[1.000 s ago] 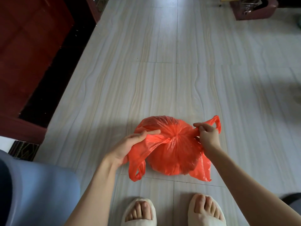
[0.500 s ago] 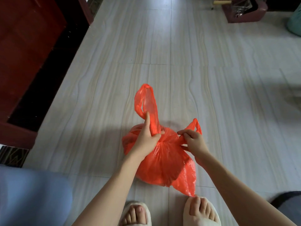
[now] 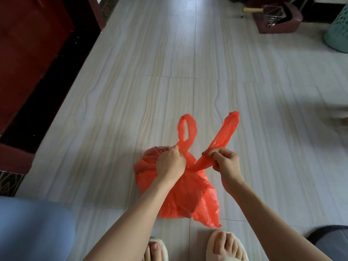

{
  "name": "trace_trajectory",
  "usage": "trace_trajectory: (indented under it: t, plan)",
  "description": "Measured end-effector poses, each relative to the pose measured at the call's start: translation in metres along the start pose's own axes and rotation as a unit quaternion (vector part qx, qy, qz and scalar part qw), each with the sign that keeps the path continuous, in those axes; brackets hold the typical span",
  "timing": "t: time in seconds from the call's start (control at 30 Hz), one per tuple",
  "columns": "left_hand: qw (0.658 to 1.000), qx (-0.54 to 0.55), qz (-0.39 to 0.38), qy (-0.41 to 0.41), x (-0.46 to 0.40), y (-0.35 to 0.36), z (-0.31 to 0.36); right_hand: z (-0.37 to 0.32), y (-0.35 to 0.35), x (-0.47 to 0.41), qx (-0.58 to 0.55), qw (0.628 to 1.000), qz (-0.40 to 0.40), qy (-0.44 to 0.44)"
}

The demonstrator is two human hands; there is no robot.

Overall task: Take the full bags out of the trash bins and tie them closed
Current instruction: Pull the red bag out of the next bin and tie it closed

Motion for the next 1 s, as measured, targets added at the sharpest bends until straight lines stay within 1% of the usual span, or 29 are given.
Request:
trace_trajectory:
  t: [0.03,0.1,0.17,0.2,0.27,0.33,0.37,0.4,0.43,0.47,0.5,0.53,0.6,0.67,0.7,0.77,0.8,0.83,0.87,0.93,1.0]
  plan:
    - [0.999,-0.022,-0.038,0.016,0.001,0.004,0.004,-0.003,-0.001,0.0,-0.021,1.0,-0.001,-0.005]
    - [0.99,-0.031,-0.12,0.068,0.008,0.015,0.01,-0.009,-0.002,-0.002,-0.063,0.998,-0.005,-0.018]
    - [0.977,-0.081,-0.172,0.101,0.015,0.028,0.011,-0.016,0.001,-0.004,-0.088,0.996,-0.024,-0.025]
    - [0.972,-0.119,-0.171,0.108,0.016,0.032,0.01,-0.019,0.004,-0.005,-0.1,0.994,-0.038,-0.026]
    - [0.972,-0.169,-0.114,0.117,0.019,0.032,0.013,-0.025,0.011,-0.006,-0.137,0.987,-0.076,-0.026]
    - [0.98,-0.157,-0.056,0.107,0.018,0.024,0.014,-0.03,0.014,-0.007,-0.147,0.984,-0.092,-0.034]
    - [0.985,-0.131,-0.052,0.095,0.015,0.021,0.011,-0.03,0.01,-0.009,-0.102,0.991,-0.071,-0.04]
    - [0.991,-0.086,-0.065,0.078,0.012,0.019,0.006,-0.029,0.003,-0.014,-0.021,0.998,-0.038,-0.044]
    - [0.994,-0.019,-0.092,0.061,0.009,0.018,0.0,-0.025,-0.004,-0.018,0.083,0.996,-0.01,-0.042]
    - [0.989,0.06,-0.128,0.05,0.007,0.019,-0.005,-0.019,-0.009,-0.02,0.172,0.985,-0.002,-0.027]
    - [0.978,0.131,-0.156,0.051,0.006,0.019,-0.007,-0.009,-0.013,-0.023,0.226,0.974,-0.006,0.005]
    - [0.966,0.179,-0.175,0.059,0.005,0.019,-0.009,0.001,-0.013,-0.024,0.228,0.972,-0.018,0.045]
    - [0.95,0.221,-0.208,0.075,0.007,0.02,-0.011,0.011,-0.007,-0.023,0.168,0.98,-0.052,0.095]
    - [0.947,0.213,-0.231,0.07,0.009,0.02,-0.012,0.006,0.004,-0.026,0.143,0.98,-0.088,0.103]
    - [0.946,0.206,-0.241,0.069,0.01,0.021,-0.012,0.001,0.007,-0.029,0.114,0.984,-0.088,0.101]
    - [0.942,0.206,-0.256,0.063,0.012,0.022,-0.015,-0.008,0.011,-0.038,-0.025,0.99,-0.076,0.116]
    - [0.94,0.216,-0.258,0.057,0.014,0.022,-0.016,-0.015,0.012,-0.043,-0.105,0.985,-0.067,0.12]
    - [0.938,0.228,-0.258,0.05,0.016,0.021,-0.017,-0.025,0.011,-0.047,-0.161,0.978,-0.061,0.114]
    - [0.934,0.24,-0.259,0.045,0.018,0.018,-0.017,-0.035,0.012,-0.05,-0.19,0.974,-0.065,0.103]
    - [0.926,0.258,-0.274,0.037,0.021,0.016,-0.017,-0.051,0.019,-0.051,-0.199,0.972,-0.095,0.078]
    - [0.908,0.313,-0.277,0.014,0.021,0.014,-0.021,-0.054,0.028,-0.047,-0.228,0.962,-0.127,0.076]
Point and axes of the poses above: each hand's wrist, its own x-axis away from the middle knuckle, its own y-axis out of the palm, z = x × y, the point moved 7 cm from there along -x, towards the middle knuckle, and after that the axes turned 6 degrees about -z, right-handed, at the moved point
